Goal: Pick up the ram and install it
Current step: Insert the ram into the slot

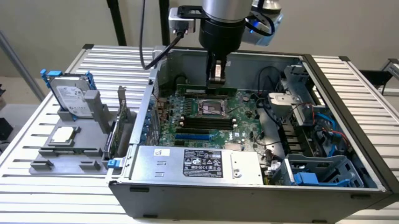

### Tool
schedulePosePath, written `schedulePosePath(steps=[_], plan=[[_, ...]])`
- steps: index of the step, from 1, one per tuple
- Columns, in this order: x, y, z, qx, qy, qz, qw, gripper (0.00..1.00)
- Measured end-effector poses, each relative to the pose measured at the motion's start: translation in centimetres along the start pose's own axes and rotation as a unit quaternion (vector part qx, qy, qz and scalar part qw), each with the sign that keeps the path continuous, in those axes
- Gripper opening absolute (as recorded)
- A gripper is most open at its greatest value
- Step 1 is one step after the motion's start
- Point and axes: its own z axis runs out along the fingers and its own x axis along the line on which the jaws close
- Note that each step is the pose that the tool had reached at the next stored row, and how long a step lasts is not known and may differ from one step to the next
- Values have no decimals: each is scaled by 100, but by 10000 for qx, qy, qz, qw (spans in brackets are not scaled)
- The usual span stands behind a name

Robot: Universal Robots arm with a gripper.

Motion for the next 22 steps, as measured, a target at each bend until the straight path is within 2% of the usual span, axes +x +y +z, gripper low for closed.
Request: schedulePosePath(steps=[6, 15, 22], plan=[[-11, -17, 110, 0, 0, 1, 10000, 14], [-34, -102, 273, 0, 0, 4, 10000, 14], [-75, -110, 404, 0, 0, 4, 10000, 14]])
